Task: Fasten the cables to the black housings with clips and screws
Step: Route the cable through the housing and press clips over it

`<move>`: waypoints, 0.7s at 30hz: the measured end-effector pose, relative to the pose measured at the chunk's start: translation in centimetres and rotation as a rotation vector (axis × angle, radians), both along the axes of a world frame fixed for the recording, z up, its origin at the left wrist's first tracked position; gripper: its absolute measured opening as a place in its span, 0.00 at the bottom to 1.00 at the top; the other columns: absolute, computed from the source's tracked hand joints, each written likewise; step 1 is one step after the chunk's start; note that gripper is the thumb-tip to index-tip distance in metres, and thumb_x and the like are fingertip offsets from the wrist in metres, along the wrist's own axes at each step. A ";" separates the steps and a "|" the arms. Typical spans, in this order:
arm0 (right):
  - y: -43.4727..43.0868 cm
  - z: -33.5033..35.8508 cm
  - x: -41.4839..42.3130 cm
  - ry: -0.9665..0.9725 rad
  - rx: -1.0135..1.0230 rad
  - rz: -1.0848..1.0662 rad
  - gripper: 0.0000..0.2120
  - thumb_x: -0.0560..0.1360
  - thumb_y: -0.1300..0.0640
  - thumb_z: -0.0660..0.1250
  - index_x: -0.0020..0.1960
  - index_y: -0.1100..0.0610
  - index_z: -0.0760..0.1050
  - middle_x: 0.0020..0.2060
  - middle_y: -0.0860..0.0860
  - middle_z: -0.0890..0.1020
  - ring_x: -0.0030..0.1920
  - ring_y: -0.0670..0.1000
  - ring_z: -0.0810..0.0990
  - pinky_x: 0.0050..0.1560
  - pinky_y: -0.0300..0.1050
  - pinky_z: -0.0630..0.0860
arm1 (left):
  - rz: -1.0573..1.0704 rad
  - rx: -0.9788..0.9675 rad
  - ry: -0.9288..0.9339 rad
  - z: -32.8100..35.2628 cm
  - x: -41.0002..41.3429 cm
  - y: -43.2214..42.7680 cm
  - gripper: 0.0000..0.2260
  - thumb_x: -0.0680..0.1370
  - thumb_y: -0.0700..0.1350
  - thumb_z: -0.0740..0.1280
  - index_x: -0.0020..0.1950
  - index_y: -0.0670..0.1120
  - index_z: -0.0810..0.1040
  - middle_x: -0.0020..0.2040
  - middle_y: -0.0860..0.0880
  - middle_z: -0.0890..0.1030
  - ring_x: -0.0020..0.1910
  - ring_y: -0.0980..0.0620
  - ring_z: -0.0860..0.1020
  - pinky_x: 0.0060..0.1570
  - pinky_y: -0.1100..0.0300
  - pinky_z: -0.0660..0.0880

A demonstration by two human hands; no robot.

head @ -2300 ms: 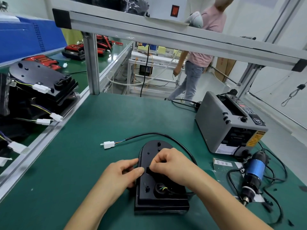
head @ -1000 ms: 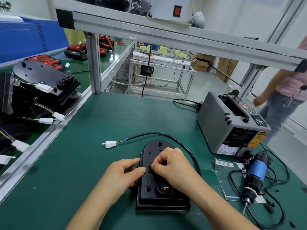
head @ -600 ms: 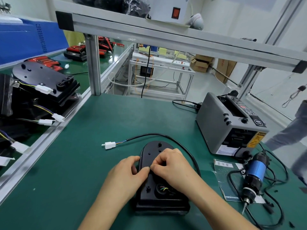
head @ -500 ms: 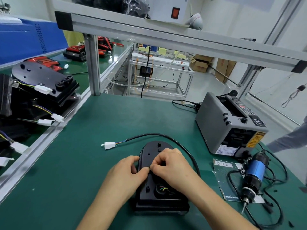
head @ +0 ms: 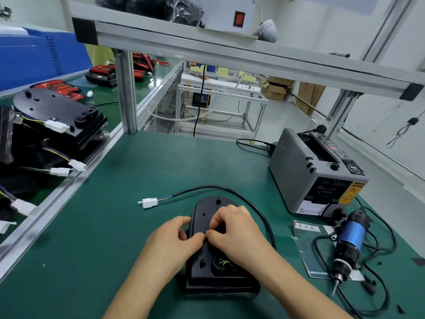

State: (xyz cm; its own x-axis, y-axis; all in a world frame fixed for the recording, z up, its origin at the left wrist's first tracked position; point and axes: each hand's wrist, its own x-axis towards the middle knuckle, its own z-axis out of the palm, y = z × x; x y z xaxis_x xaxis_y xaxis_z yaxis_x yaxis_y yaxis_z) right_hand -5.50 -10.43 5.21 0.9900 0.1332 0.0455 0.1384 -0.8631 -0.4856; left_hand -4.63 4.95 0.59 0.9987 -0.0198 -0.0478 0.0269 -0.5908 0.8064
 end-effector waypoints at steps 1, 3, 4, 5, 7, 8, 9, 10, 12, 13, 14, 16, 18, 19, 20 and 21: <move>-0.1 0.0 -0.1 -0.003 0.014 0.008 0.05 0.73 0.51 0.66 0.41 0.46 0.69 0.43 0.42 0.73 0.53 0.46 0.66 0.50 0.39 0.64 | -0.001 -0.004 0.005 0.0 0.0 0.0 0.21 0.71 0.57 0.69 0.62 0.57 0.73 0.39 0.53 0.78 0.37 0.55 0.77 0.38 0.60 0.71; -0.3 0.1 -0.4 -0.019 0.060 0.037 0.05 0.73 0.54 0.66 0.43 0.45 0.71 0.44 0.41 0.74 0.54 0.45 0.67 0.53 0.39 0.65 | -0.001 -0.014 0.008 -0.1 0.0 0.1 0.20 0.71 0.57 0.69 0.62 0.57 0.74 0.39 0.53 0.78 0.36 0.54 0.77 0.39 0.59 0.73; -0.5 0.0 -0.6 -0.031 0.080 0.055 0.04 0.74 0.55 0.65 0.44 0.45 0.74 0.44 0.41 0.74 0.54 0.44 0.67 0.55 0.38 0.65 | 0.000 -0.018 0.007 -0.1 0.1 0.2 0.20 0.71 0.57 0.70 0.61 0.57 0.74 0.39 0.53 0.78 0.36 0.54 0.77 0.40 0.58 0.74; -0.7 0.0 -0.9 -0.044 0.088 0.075 0.05 0.75 0.55 0.64 0.47 0.45 0.76 0.46 0.40 0.74 0.55 0.43 0.66 0.57 0.37 0.65 | 0.000 -0.020 0.008 -0.2 0.1 0.2 0.20 0.70 0.57 0.70 0.61 0.57 0.74 0.39 0.53 0.77 0.36 0.54 0.78 0.41 0.57 0.74; -1.2 -0.2 -1.5 -0.092 0.061 0.130 0.09 0.77 0.54 0.63 0.53 0.46 0.79 0.48 0.40 0.74 0.57 0.41 0.65 0.59 0.34 0.63 | 0.000 -0.021 0.009 -0.2 0.0 0.2 0.20 0.70 0.57 0.69 0.61 0.58 0.74 0.39 0.54 0.77 0.37 0.54 0.78 0.41 0.58 0.74; -1.3 -0.4 -1.8 -0.136 0.030 0.163 0.11 0.77 0.54 0.62 0.55 0.47 0.80 0.49 0.40 0.75 0.57 0.42 0.65 0.60 0.34 0.63 | 0.000 -0.021 0.009 -0.2 0.0 0.2 0.20 0.70 0.57 0.69 0.61 0.58 0.73 0.39 0.54 0.77 0.37 0.54 0.78 0.41 0.58 0.74; -1.4 -0.5 -2.1 -0.188 -0.003 0.195 0.12 0.77 0.53 0.61 0.56 0.47 0.80 0.50 0.41 0.75 0.57 0.43 0.66 0.60 0.36 0.64 | 0.000 -0.021 0.010 -0.2 0.0 0.2 0.20 0.70 0.57 0.69 0.62 0.57 0.73 0.39 0.54 0.77 0.37 0.54 0.78 0.41 0.59 0.74; -1.6 -0.6 -2.5 -0.239 -0.032 0.220 0.13 0.77 0.53 0.60 0.57 0.48 0.80 0.51 0.43 0.76 0.56 0.45 0.67 0.60 0.38 0.66 | 0.000 -0.022 0.010 -0.1 0.0 0.2 0.20 0.71 0.57 0.69 0.62 0.57 0.73 0.39 0.54 0.77 0.37 0.54 0.78 0.41 0.59 0.74; -1.8 -0.7 -2.8 -0.307 -0.068 0.246 0.14 0.77 0.52 0.59 0.57 0.49 0.80 0.52 0.44 0.78 0.55 0.47 0.70 0.58 0.42 0.70 | 0.000 -0.026 0.017 0.0 0.0 0.2 0.20 0.71 0.57 0.69 0.62 0.57 0.73 0.39 0.54 0.77 0.37 0.55 0.78 0.40 0.60 0.74; -2.0 -0.7 -2.9 -0.310 -0.081 0.251 0.15 0.77 0.50 0.58 0.57 0.48 0.80 0.52 0.44 0.78 0.56 0.48 0.70 0.58 0.43 0.70 | 0.000 -0.028 0.023 0.2 -0.1 0.2 0.20 0.70 0.57 0.69 0.62 0.57 0.73 0.39 0.55 0.77 0.37 0.55 0.78 0.40 0.60 0.73; -2.0 -0.6 -2.9 -0.295 -0.094 0.253 0.16 0.78 0.49 0.56 0.58 0.47 0.79 0.54 0.43 0.77 0.57 0.47 0.69 0.59 0.44 0.70 | 0.000 -0.029 0.028 0.2 -0.1 0.2 0.20 0.70 0.57 0.69 0.62 0.58 0.73 0.39 0.55 0.77 0.37 0.55 0.78 0.40 0.60 0.73; -2.2 -0.5 -2.8 -0.251 -0.114 0.262 0.18 0.78 0.46 0.53 0.60 0.45 0.78 0.55 0.42 0.75 0.59 0.45 0.67 0.60 0.45 0.68 | -0.004 -0.031 0.039 0.4 -0.2 0.2 0.20 0.70 0.57 0.69 0.61 0.58 0.74 0.39 0.55 0.77 0.37 0.54 0.78 0.40 0.59 0.74; -2.3 -0.5 -2.7 -0.240 -0.132 0.269 0.20 0.78 0.44 0.51 0.61 0.44 0.77 0.56 0.41 0.75 0.59 0.45 0.66 0.60 0.45 0.67 | -0.004 -0.045 0.050 0.6 -0.3 0.2 0.19 0.70 0.57 0.70 0.61 0.58 0.74 0.39 0.54 0.77 0.38 0.54 0.78 0.42 0.58 0.76; -2.3 -0.6 -2.8 -0.242 -0.135 0.269 0.21 0.78 0.44 0.50 0.62 0.44 0.77 0.55 0.41 0.74 0.59 0.44 0.66 0.59 0.45 0.68 | -0.003 -0.057 0.059 0.7 -0.4 0.2 0.19 0.70 0.57 0.70 0.60 0.58 0.74 0.39 0.54 0.77 0.38 0.54 0.78 0.43 0.56 0.77; -2.3 -0.6 -2.9 -0.247 -0.135 0.264 0.21 0.78 0.44 0.49 0.62 0.45 0.77 0.55 0.41 0.74 0.58 0.44 0.66 0.59 0.45 0.68 | -0.004 -0.070 0.063 0.8 -0.4 0.3 0.18 0.70 0.57 0.70 0.59 0.59 0.74 0.39 0.54 0.77 0.39 0.54 0.78 0.45 0.55 0.78; -2.3 -0.7 -2.9 -0.255 -0.134 0.257 0.21 0.78 0.44 0.49 0.61 0.45 0.77 0.55 0.41 0.75 0.58 0.44 0.66 0.58 0.45 0.68 | -0.011 -0.071 0.070 0.8 -0.5 0.3 0.17 0.70 0.58 0.70 0.58 0.61 0.73 0.39 0.54 0.77 0.39 0.54 0.78 0.45 0.55 0.78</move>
State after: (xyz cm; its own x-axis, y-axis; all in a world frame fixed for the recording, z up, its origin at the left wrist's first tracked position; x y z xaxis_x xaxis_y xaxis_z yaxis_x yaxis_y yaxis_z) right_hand -8.45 -12.75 4.50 0.8826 0.3971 0.2516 0.4606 -0.8378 -0.2932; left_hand -5.12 5.26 1.39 0.9926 -0.0364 -0.1155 0.0784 -0.5332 0.8424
